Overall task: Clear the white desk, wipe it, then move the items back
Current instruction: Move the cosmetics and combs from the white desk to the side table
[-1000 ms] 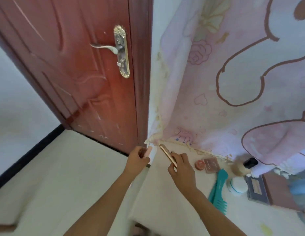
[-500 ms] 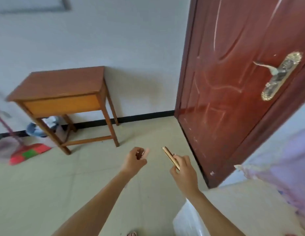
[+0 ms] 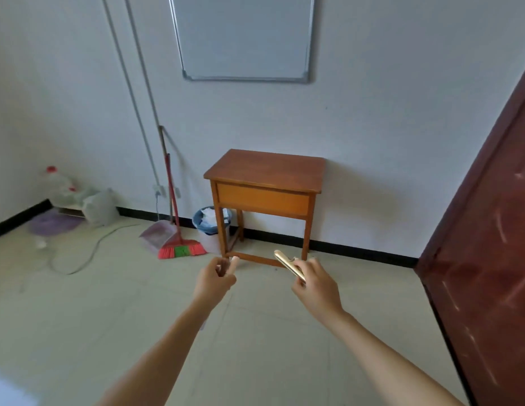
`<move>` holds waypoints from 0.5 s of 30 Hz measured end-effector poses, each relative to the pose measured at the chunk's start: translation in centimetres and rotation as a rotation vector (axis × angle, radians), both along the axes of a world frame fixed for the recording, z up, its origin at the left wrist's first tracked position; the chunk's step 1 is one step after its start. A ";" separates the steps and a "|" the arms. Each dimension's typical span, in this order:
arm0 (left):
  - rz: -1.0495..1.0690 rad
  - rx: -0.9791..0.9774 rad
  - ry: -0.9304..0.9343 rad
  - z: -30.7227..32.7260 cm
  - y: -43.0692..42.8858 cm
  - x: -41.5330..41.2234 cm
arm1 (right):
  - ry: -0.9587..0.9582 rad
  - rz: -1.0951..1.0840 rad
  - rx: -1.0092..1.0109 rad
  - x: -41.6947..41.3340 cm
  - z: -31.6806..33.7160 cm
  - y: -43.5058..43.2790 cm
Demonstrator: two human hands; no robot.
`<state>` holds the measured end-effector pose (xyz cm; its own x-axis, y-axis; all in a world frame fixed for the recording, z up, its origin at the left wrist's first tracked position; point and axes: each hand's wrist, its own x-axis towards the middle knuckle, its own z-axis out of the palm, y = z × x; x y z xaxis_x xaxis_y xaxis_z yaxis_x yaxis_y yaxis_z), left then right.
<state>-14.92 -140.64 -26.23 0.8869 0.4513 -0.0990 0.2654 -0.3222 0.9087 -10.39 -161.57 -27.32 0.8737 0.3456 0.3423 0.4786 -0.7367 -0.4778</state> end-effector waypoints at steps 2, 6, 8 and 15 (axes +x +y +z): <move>0.042 0.016 -0.065 1.1 4.0 -0.9 | -0.051 0.039 -0.026 0.1 0.9 3.8; 0.077 0.022 -0.087 2.0 10.0 -2.4 | -0.079 0.050 -0.010 -0.3 2.4 9.2; 0.094 0.003 -0.091 2.0 12.1 -2.7 | -0.099 0.065 -0.027 -0.3 3.0 11.0; 0.160 -0.061 -0.122 1.9 17.1 -2.0 | -0.145 0.157 -0.122 2.1 4.4 16.7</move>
<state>-16.97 -123.52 -24.34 0.8116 0.5836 -0.0270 0.1959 -0.2284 0.9536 -8.28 -144.89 -22.92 0.7508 0.5201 0.4073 0.6490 -0.6956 -0.3081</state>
